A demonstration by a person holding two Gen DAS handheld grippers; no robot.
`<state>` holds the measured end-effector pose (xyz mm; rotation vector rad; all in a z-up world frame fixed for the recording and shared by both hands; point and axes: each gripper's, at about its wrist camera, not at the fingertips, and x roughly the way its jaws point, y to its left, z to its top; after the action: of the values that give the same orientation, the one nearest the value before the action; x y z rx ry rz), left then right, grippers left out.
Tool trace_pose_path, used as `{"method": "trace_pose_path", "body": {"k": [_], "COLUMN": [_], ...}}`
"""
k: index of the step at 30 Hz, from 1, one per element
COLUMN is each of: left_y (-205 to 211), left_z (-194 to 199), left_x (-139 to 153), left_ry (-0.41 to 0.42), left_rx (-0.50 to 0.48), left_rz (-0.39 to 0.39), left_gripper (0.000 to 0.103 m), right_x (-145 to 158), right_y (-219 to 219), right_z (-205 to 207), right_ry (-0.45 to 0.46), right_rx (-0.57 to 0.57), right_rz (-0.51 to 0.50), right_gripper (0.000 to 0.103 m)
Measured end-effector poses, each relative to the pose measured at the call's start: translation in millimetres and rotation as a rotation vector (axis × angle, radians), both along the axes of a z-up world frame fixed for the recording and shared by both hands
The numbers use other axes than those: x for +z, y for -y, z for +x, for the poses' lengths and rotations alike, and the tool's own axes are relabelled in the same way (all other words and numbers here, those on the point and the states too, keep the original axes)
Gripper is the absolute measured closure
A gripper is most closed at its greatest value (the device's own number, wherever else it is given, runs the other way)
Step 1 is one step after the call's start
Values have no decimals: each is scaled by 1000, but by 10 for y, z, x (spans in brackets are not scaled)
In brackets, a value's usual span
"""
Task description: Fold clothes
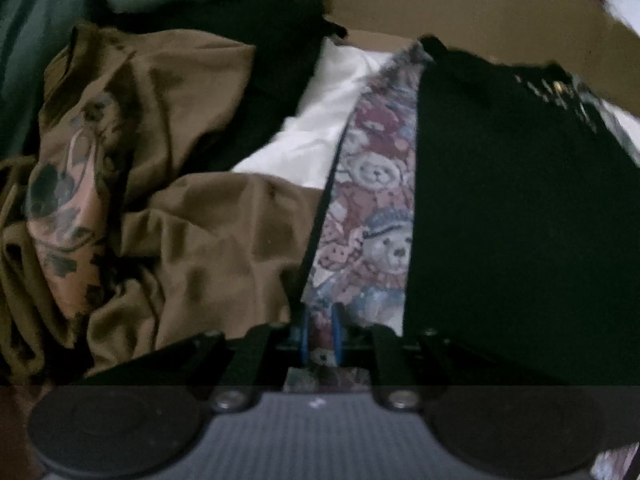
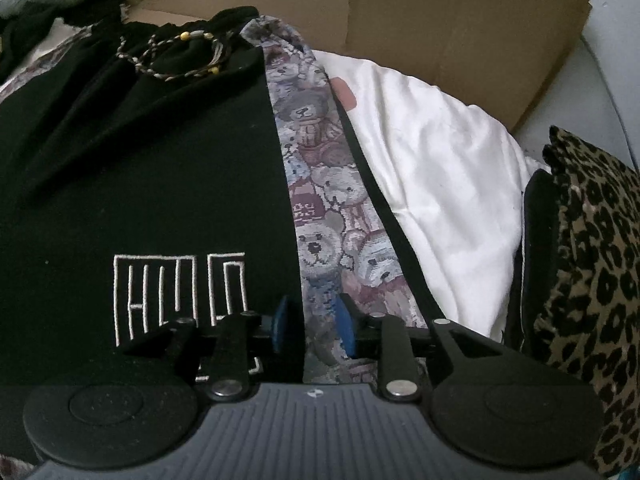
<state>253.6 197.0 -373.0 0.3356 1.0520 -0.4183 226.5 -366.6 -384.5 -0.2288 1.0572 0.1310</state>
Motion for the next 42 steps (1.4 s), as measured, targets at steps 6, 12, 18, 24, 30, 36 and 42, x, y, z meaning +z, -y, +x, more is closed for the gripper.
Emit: {"method": "trace_pose_path", "body": {"k": [6, 12, 18, 24, 30, 36, 42], "left_y": [-76, -165, -342, -553, -587, -608, -685], "left_z": [-72, -206, -302, -405, -464, -574, -637], "left_x": [83, 163, 355, 385, 364, 277, 241], "left_ry": [-18, -26, 8, 14, -29, -66, -80], "left_rx": [9, 10, 21, 116, 125, 123, 145], "left_rz": [-2, 12, 26, 9, 27, 44, 46], "left_gripper": [84, 81, 71, 71, 71, 69, 66], "right_x": [22, 79, 300, 409, 315, 222, 217], "right_y": [157, 215, 241, 143, 8, 0, -64], "right_z": [-183, -418, -536, -655, -695, -741, -756], "right_ry": [-16, -10, 5, 16, -12, -49, -54], "right_rx": [-58, -115, -164, -230, -184, -206, -198], "right_rz": [-21, -34, 14, 103, 89, 101, 103], "right_gripper": [64, 64, 64, 64, 64, 64, 63]}}
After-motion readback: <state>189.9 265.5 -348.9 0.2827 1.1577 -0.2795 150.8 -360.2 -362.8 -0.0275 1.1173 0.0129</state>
